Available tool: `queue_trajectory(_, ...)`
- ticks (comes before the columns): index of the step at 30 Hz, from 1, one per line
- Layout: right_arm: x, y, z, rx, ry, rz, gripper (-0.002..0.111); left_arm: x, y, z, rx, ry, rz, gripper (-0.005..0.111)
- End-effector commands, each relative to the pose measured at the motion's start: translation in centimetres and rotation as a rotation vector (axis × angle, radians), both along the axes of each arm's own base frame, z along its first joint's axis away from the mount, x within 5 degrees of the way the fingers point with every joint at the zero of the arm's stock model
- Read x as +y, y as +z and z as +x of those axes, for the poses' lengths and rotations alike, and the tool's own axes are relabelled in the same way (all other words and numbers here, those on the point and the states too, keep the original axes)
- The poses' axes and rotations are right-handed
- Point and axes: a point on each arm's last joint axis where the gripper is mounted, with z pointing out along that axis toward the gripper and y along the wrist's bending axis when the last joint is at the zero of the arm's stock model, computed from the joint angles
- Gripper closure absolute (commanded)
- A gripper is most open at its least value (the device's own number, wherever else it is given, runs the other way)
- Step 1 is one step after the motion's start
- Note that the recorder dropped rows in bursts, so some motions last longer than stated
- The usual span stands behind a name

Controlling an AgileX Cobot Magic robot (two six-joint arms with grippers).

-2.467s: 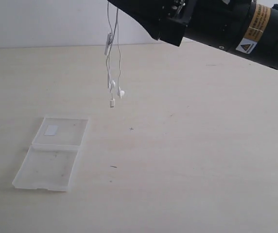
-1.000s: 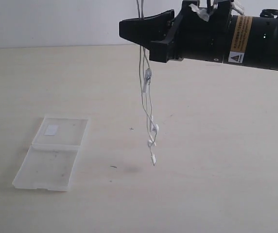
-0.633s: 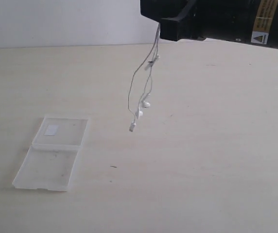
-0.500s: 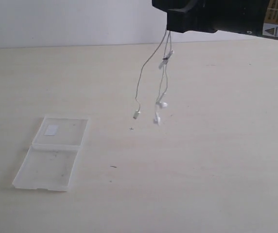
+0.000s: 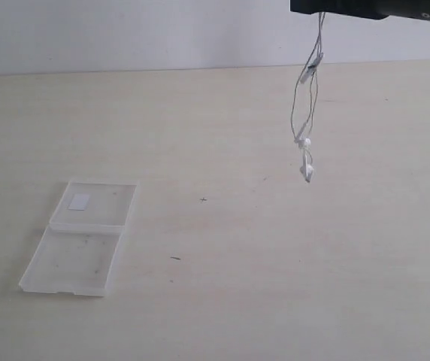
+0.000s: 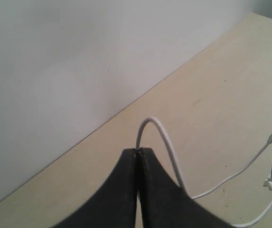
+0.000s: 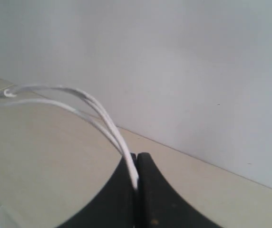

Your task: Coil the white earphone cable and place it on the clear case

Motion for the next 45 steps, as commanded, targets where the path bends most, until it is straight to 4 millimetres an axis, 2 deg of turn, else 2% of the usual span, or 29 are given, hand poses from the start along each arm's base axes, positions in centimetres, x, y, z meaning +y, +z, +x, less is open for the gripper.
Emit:
queue_trajectory(1,-0.5,1.1,0.3,-0.018,-0.066,-0.024,0.108,-0.2,-2.1,0.9,-0.001,0.013,-0.019,0.107)
queue_trajectory(9,-1.0,1.2,0.5,-0.028,-0.109,-0.083,0.108,-0.6,-5.3,1.8,0.015,0.021,-0.040,0.107)
queue_trajectory(17,-1.1,3.1,0.9,-0.073,-0.142,-0.079,0.108,-1.5,-9.5,1.7,0.135,0.003,-0.139,0.107)
queue_trajectory(26,-1.2,3.3,1.0,-0.076,-0.153,-0.079,0.108,-2.9,-13.0,1.8,0.275,-0.080,-0.195,0.106)
queue_trajectory(28,-1.2,3.3,1.0,-0.076,-0.153,-0.079,0.108,-3.3,-13.9,2.0,0.328,-0.114,-0.191,0.100)
queue_trajectory(30,-1.2,3.3,1.0,-0.076,-0.153,-0.079,0.108,-3.6,-14.7,2.0,0.381,-0.141,-0.183,0.088)
queue_trajectory(34,-1.2,3.3,1.0,-0.076,-0.153,-0.079,0.108,-4.1,-16.6,2.1,0.496,-0.180,-0.156,0.054)
queue_trajectory(38,-1.2,3.3,1.0,-0.076,-0.153,-0.079,0.108,-4.3,-18.0,1.6,0.621,-0.233,-0.115,0.035)
queue_trajectory(41,-1.2,3.3,1.0,-0.081,-0.151,-0.089,0.108,-4.5,-18.5,1.0,0.671,-0.311,-0.081,0.035)
queue_trajectory(45,-1.3,3.2,1.1,-0.081,-0.155,-0.103,0.108,-5.7,-18.9,-0.4,0.723,-0.555,-0.054,0.035)
